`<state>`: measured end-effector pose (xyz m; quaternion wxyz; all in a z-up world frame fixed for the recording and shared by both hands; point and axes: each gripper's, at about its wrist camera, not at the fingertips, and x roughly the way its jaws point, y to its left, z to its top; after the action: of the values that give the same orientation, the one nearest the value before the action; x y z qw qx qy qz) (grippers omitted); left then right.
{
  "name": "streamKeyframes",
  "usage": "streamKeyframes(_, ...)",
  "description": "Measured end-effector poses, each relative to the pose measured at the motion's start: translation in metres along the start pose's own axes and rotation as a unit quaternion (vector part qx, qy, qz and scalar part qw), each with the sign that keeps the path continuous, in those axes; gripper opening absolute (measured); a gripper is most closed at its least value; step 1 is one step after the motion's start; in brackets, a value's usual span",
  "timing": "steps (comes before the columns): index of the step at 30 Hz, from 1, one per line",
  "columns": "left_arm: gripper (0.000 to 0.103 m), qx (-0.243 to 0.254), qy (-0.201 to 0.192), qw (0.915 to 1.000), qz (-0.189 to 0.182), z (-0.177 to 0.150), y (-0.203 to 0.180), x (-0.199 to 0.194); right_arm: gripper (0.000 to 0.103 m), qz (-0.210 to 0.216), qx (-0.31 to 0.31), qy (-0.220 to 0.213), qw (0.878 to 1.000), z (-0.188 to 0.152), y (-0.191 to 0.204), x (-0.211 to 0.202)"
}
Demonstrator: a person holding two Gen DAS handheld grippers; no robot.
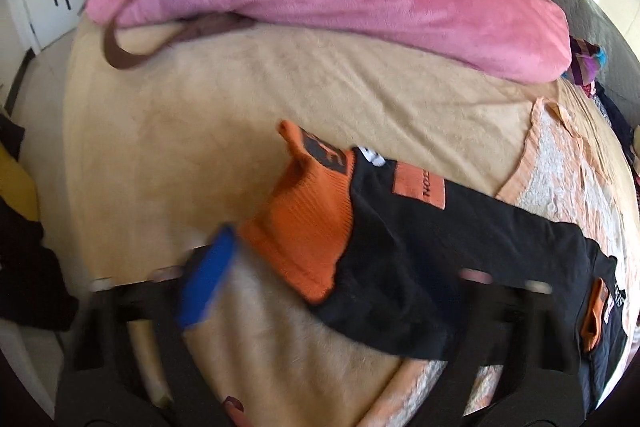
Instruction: Fold small clothes
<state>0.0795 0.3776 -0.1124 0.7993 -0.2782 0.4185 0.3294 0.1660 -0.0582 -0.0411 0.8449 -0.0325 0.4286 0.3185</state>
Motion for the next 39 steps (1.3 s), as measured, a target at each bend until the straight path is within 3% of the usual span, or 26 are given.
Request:
streamKeyframes(3, 0.009, 0.016, -0.005, 0.9998, -0.011, -0.004, -0.012, -0.002, 0.096, -0.002, 0.011, 0.0, 1.0, -0.003, -0.009, 0.0)
streamKeyframes(5, 0.008, 0.037, -0.02, 0.9989, -0.019, -0.005, -0.025, -0.014, 0.096, -0.002, 0.019, -0.001, 1.0, -0.005, -0.016, 0.0)
streamKeyframes(7, 0.008, 0.052, -0.036, 0.9964, -0.056, -0.007, -0.041, -0.037, 0.096, -0.006, 0.028, -0.003, 1.0, -0.006, -0.024, -0.001)
streamKeyframes(11, 0.007, 0.093, -0.06, 0.9863, -0.122, -0.01, -0.085, -0.083, 0.096, -0.016, 0.051, -0.006, 0.999, -0.008, -0.042, -0.005)
streamKeyframes(15, 0.007, 0.153, -0.077, 0.9647, -0.2, -0.028, -0.152, -0.131, 0.096, -0.026, 0.079, -0.02, 0.996, -0.008, -0.066, -0.017)
streamKeyframes(19, 0.007, 0.2, -0.045, 0.9438, -0.259, -0.057, -0.211, -0.147, 0.096, -0.047, 0.11, -0.042, 0.992, -0.006, -0.096, -0.033)
streamKeyframes(26, 0.007, 0.269, 0.026, 0.923, -0.273, -0.129, -0.303, -0.125, 0.096, -0.075, 0.181, -0.079, 0.977, -0.008, -0.157, -0.061)
streamKeyframes(32, 0.008, 0.294, 0.071, 0.9185, -0.255, -0.166, -0.335, -0.085, 0.096, -0.082, 0.223, -0.082, 0.968, -0.013, -0.187, -0.065)
streamKeyframes(36, 0.022, 0.305, 0.099, 0.9096, -0.264, -0.182, -0.347, -0.071, 0.096, -0.08, 0.227, -0.074, 0.968, -0.015, -0.19, -0.059)
streamKeyframes(39, 0.039, 0.313, 0.109, 0.9008, -0.28, -0.19, -0.346, -0.071, 0.096, -0.076, 0.223, -0.068, 0.97, -0.016, -0.188, -0.053)
